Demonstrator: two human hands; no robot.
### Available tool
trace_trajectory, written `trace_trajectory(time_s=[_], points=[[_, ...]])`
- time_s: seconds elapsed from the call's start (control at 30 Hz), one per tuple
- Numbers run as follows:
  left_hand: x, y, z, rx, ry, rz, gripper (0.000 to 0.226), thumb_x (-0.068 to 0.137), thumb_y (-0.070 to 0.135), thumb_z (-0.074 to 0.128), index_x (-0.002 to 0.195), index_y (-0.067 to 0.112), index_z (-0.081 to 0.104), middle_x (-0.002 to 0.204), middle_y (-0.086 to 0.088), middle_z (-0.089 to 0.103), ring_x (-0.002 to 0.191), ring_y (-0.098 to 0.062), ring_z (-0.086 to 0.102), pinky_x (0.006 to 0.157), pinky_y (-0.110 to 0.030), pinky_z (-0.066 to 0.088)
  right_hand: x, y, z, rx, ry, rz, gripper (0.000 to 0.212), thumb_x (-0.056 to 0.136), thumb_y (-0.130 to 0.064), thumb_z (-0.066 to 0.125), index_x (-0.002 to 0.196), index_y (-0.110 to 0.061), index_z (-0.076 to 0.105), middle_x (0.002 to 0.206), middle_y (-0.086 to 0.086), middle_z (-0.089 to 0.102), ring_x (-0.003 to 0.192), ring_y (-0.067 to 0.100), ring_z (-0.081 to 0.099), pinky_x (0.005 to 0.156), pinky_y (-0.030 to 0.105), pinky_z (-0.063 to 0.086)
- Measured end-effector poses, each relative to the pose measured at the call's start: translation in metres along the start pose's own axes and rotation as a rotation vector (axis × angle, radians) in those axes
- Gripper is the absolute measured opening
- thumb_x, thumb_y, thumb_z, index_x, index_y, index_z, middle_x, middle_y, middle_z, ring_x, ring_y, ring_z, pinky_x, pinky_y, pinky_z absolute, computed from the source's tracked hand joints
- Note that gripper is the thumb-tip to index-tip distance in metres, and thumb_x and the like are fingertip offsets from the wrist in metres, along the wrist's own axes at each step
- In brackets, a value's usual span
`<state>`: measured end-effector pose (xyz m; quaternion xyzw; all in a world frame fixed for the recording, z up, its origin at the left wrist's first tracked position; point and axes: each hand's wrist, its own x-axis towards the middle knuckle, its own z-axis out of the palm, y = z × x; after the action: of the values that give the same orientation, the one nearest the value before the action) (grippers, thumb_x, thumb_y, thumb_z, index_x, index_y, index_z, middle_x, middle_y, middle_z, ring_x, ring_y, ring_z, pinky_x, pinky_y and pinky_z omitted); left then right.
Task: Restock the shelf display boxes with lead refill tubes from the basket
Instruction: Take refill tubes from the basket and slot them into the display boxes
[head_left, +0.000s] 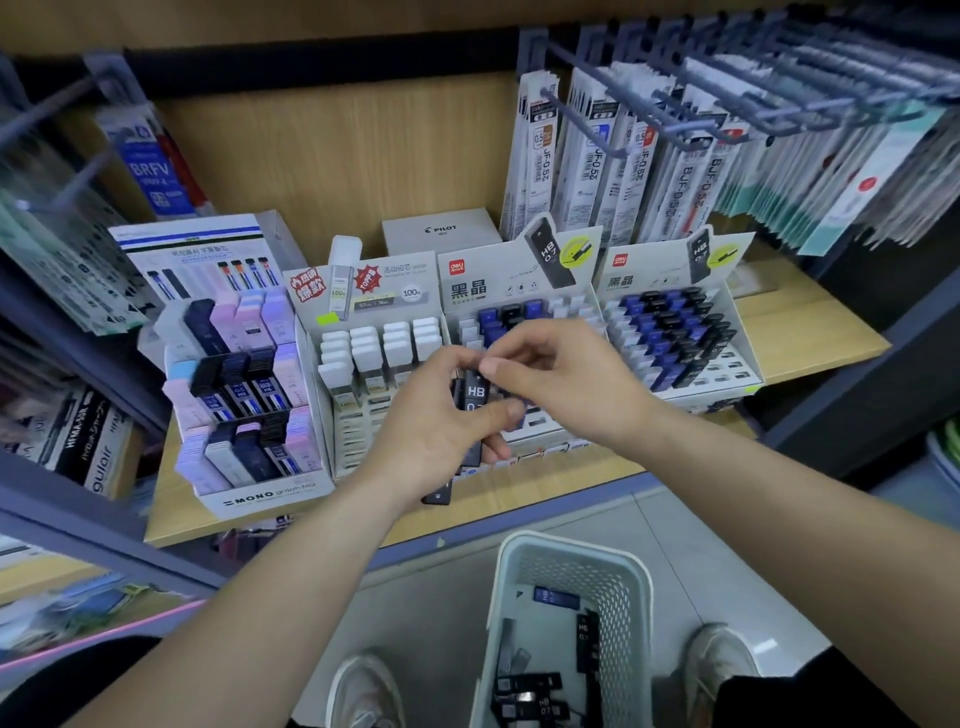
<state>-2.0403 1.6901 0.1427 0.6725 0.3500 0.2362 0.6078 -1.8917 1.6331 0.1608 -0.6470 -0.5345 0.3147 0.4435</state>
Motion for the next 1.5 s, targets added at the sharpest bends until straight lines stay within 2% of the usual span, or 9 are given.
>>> trace_trajectory(time_s=[0.07, 0.27, 0.37, 0.6, 0.83, 0.9, 1.0, 1.13, 1.5], points=[[-0.001, 0.002, 0.008, -0.020, -0.027, -0.009, 0.039, 0.085, 0.006, 0.076, 0.116, 0.012, 0.052, 0.072, -0.008, 0.073, 0.058, -0.027, 0.071, 0.057, -0.037, 0.060, -0.003, 0.000, -0.007, 0.057, -0.047, 0.057, 0.008, 0.088, -0.015, 0.075, 0.091, -0.008, 0.075, 0.073, 0.005, 0.071, 0.067, 0.012, 0.064, 0.071, 0.038, 0.055], [-0.002, 0.005, 0.021, -0.056, -0.077, -0.036, 0.039, 0.087, 0.010, 0.075, 0.117, 0.020, 0.051, 0.076, -0.011, 0.074, 0.061, -0.030, 0.072, 0.057, -0.035, 0.060, -0.013, 0.004, -0.029, 0.088, -0.098, 0.103, 0.006, 0.093, -0.011, 0.068, 0.093, -0.005, 0.068, 0.076, 0.005, 0.065, 0.065, 0.011, 0.061, 0.064, 0.024, 0.052], [0.001, 0.007, 0.023, -0.048, -0.064, -0.042, 0.032, 0.091, 0.017, 0.071, 0.117, 0.017, 0.052, 0.073, -0.009, 0.072, 0.057, -0.027, 0.069, 0.047, -0.029, 0.053, -0.015, 0.007, -0.038, 0.155, -0.028, 0.150, 0.008, 0.098, -0.011, 0.061, 0.098, -0.002, 0.063, 0.082, 0.008, 0.068, 0.065, 0.008, 0.065, 0.063, 0.022, 0.054], [0.016, 0.003, 0.035, 0.112, -0.012, -0.013, 0.017, 0.091, 0.030, 0.071, 0.103, 0.024, 0.060, 0.060, 0.002, 0.064, 0.042, -0.016, 0.047, 0.042, -0.024, 0.039, -0.019, 0.023, -0.067, 0.231, 0.221, 0.127, 0.005, 0.097, -0.008, 0.062, 0.092, -0.011, 0.063, 0.083, 0.013, 0.069, 0.069, 0.019, 0.069, 0.071, 0.035, 0.061], [0.030, 0.000, 0.068, 0.176, -0.083, 0.012, 0.012, 0.092, 0.033, 0.069, 0.096, 0.024, 0.063, 0.065, 0.001, 0.061, 0.044, -0.015, 0.046, 0.042, -0.024, 0.039, -0.036, 0.051, -0.142, -0.137, 0.419, 0.107, 0.008, 0.093, -0.009, 0.069, 0.091, -0.017, 0.066, 0.082, 0.002, 0.068, 0.074, 0.022, 0.069, 0.069, 0.035, 0.060], [0.034, -0.002, 0.079, 0.183, -0.117, 0.010, 0.009, 0.094, 0.033, 0.067, 0.097, 0.026, 0.062, 0.069, 0.001, 0.062, 0.047, -0.014, 0.047, 0.046, -0.026, 0.041, -0.043, 0.066, -0.166, -0.299, 0.471, 0.129, 0.006, 0.092, -0.014, 0.071, 0.093, -0.019, 0.067, 0.086, -0.001, 0.069, 0.079, 0.024, 0.069, 0.074, 0.041, 0.059], [0.039, -0.003, 0.096, 0.211, -0.168, 0.023, 0.005, 0.096, 0.032, 0.064, 0.099, 0.030, 0.060, 0.070, -0.001, 0.063, 0.052, -0.014, 0.050, 0.053, -0.031, 0.045, -0.050, 0.087, -0.190, -0.432, 0.522, 0.172, 0.006, 0.092, -0.017, 0.070, 0.094, -0.022, 0.068, 0.088, -0.007, 0.068, 0.084, 0.021, 0.068, 0.075, 0.038, 0.056], [0.047, -0.006, 0.115, 0.229, -0.208, 0.028, 0.006, 0.098, 0.029, 0.062, 0.100, 0.033, 0.058, 0.069, 0.002, 0.062, 0.053, -0.009, 0.053, 0.059, -0.036, 0.049, -0.049, 0.111, -0.200, -0.519, 0.459, 0.215, 0.010, 0.094, -0.013, 0.068, 0.094, -0.023, 0.065, 0.088, -0.008, 0.065, 0.085, 0.017, 0.065, 0.070, 0.024, 0.044], [0.053, -0.007, 0.132, 0.194, -0.234, 0.006, 0.012, 0.098, 0.019, 0.062, 0.107, 0.027, 0.058, 0.078, 0.003, 0.058, 0.057, -0.009, 0.052, 0.054, -0.023, 0.047, -0.035, 0.142, -0.205, -0.654, 0.328, 0.237, 0.013, 0.096, -0.010, 0.064, 0.104, -0.017, 0.070, 0.099, 0.002, 0.070, 0.091, 0.019, 0.065, 0.080, 0.030, 0.051]])
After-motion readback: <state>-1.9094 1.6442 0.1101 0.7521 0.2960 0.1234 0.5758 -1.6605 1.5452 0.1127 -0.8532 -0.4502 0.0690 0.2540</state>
